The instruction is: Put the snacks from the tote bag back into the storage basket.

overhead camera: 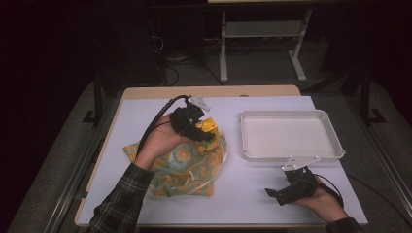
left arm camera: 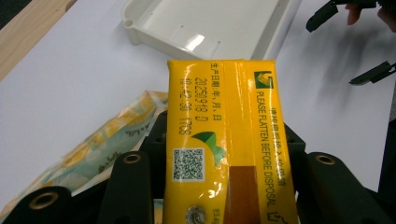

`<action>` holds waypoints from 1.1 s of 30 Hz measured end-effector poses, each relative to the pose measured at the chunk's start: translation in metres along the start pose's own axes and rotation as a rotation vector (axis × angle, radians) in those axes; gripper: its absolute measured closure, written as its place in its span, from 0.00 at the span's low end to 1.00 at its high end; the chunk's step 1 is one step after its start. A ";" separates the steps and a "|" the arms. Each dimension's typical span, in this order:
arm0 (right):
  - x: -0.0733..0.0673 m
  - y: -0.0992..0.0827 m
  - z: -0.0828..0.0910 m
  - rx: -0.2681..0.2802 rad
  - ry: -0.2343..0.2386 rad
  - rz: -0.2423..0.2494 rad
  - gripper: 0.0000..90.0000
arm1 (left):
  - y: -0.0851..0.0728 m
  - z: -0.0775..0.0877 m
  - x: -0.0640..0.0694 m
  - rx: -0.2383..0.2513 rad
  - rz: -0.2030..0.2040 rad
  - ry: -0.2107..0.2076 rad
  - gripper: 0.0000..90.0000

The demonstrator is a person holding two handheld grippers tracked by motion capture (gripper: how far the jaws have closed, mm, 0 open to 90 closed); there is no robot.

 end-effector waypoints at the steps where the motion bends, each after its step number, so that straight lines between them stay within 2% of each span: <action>1: 0.000 0.000 0.000 0.000 0.000 0.000 0.00 | 0.000 0.000 0.000 0.000 0.000 0.000 0.59; 10: -0.002 0.001 -0.001 0.007 0.009 0.004 0.00 | 0.018 -0.015 0.004 0.016 -0.027 -0.018 0.59; 14: -0.003 0.001 -0.001 0.008 0.011 0.005 0.00 | 0.024 -0.020 0.006 0.023 -0.022 -0.030 0.59; 18: -0.003 0.001 0.000 0.008 0.014 0.008 0.00 | 0.034 -0.028 0.007 0.023 -0.043 -0.043 0.59; 21: -0.004 0.001 0.000 0.008 0.015 0.008 0.00 | 0.039 -0.032 0.009 0.035 -0.040 -0.045 0.59; 33: -0.005 0.002 0.000 0.010 0.020 0.011 0.00 | 0.060 -0.049 0.017 0.041 -0.084 -0.077 0.59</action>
Point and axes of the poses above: each handheld gripper's, and its own axes: z roughly backward along the jaws, y roughly out of its top, x roughly to its right, the point moved 10 cm from there along -z, roughly forward along the jaws, and after that the axes turned 8 degrees about -z, right-handed, at the moved point
